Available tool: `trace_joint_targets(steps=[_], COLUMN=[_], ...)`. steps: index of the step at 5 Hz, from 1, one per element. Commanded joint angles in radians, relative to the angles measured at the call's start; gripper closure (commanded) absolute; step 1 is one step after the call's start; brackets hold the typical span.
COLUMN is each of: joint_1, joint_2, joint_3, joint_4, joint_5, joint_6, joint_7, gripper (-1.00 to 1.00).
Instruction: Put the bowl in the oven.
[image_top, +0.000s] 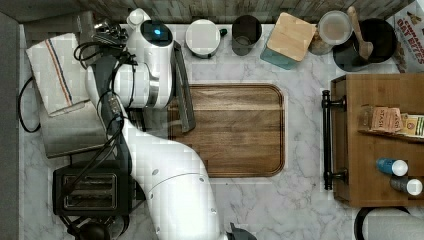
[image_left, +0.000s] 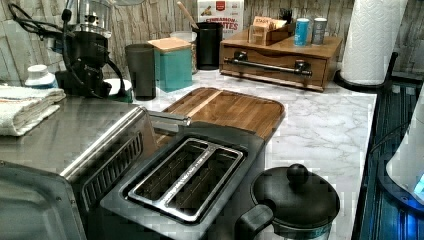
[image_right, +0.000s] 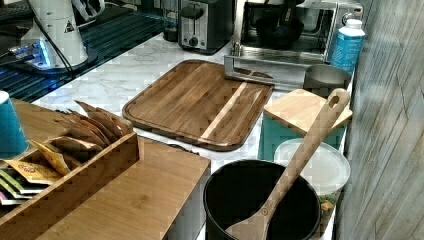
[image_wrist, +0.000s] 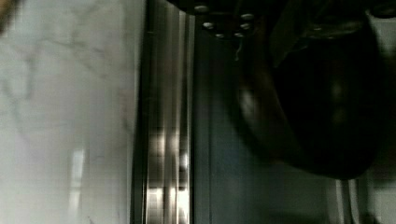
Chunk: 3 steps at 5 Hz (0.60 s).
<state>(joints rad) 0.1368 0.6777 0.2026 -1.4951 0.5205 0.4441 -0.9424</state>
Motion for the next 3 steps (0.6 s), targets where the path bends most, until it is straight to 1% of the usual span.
trace_joint_targets(steps=[1, 2, 3], joint_1=[-0.072, -0.131, -0.183], joint_2=[-0.106, -0.173, -0.223], joint_3=[-0.01, -0.024, -0.026], joint_4=[-0.041, -0.13, -0.181], joint_5=[0.038, 0.07, 0.106], joint_6=[0.066, 0.106, 0.121], joint_7=[-0.039, -0.046, -0.067], gripper=[-1.0, -1.0, -1.0])
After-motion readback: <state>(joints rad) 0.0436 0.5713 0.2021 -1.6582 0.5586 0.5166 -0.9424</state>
